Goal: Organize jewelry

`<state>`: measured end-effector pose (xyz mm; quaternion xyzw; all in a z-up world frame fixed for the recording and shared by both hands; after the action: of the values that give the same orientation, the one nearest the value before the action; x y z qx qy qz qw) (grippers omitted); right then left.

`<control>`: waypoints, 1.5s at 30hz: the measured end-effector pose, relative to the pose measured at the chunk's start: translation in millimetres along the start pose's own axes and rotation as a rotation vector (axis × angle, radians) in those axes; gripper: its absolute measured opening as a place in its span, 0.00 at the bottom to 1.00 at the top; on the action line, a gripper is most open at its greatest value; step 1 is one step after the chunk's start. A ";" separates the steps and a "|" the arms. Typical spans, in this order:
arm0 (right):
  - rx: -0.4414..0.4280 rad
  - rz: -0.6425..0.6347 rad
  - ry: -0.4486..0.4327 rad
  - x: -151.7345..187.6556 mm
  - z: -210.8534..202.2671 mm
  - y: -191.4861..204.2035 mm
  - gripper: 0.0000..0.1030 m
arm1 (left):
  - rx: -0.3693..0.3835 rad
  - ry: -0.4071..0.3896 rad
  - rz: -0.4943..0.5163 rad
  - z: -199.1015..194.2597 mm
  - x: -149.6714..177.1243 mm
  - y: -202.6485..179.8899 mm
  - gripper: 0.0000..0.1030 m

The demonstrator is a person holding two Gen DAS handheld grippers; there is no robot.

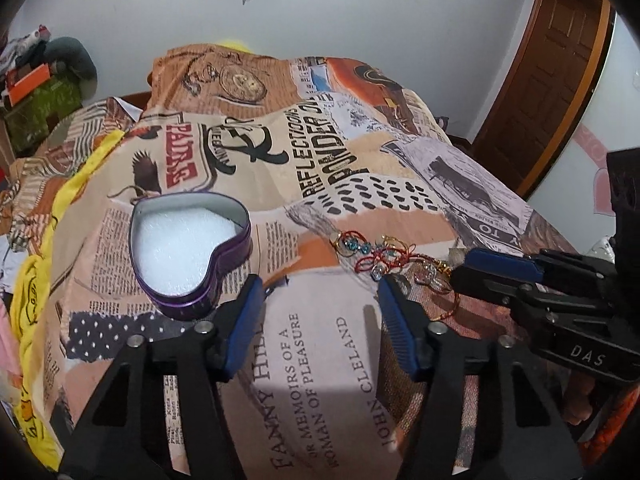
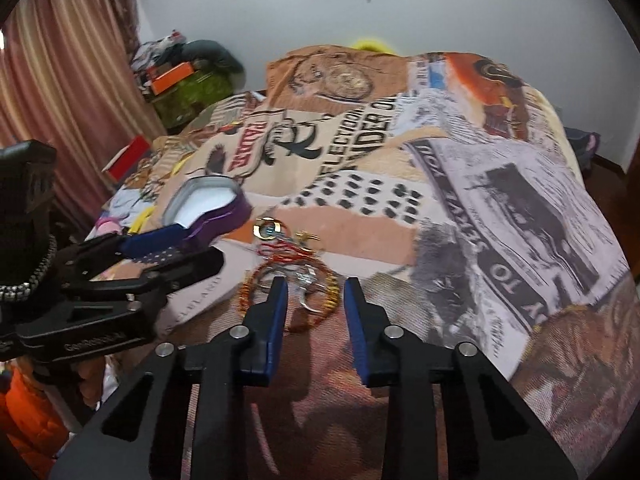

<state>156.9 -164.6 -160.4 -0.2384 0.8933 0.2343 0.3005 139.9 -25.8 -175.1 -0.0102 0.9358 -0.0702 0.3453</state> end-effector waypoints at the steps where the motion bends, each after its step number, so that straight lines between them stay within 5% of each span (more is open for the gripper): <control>1: -0.002 -0.005 0.004 -2.7 1.8 -0.3 0.23 | 0.004 0.004 0.000 -0.1 1.1 1.2 0.53; 12: 0.030 -0.052 0.105 -3.9 32.6 2.3 0.21 | 0.035 0.023 0.013 -0.7 7.2 3.7 0.51; 16: 0.062 -0.058 0.103 -3.8 33.6 0.3 0.11 | 0.058 0.034 0.021 0.2 7.7 -0.9 0.51; 24: 0.034 -0.010 0.051 -5.7 20.1 -0.4 0.07 | 0.101 0.029 0.032 -3.7 1.6 -15.8 0.51; 37: 0.056 0.068 -0.049 1.3 -16.9 -16.5 0.07 | 0.152 0.098 0.034 22.6 1.4 -39.6 0.12; 45: 0.056 0.108 -0.065 6.6 -23.0 -29.2 0.07 | 0.159 0.079 0.078 14.1 0.9 -50.0 0.01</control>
<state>159.0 -202.0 -156.5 -0.1737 0.9008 0.2326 0.3229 146.9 -77.1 -179.4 0.0564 0.9398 -0.1312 0.3104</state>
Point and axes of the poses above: each gripper's, at about its wrist camera, not at the fingertips, and z roughly the way its jaws point, y to its left, x to its underside, the point moved 1 cm from there along z, roughly the way its jaws point, and after that the axes turned 5 degrees about -x, right-handed, at the moved point
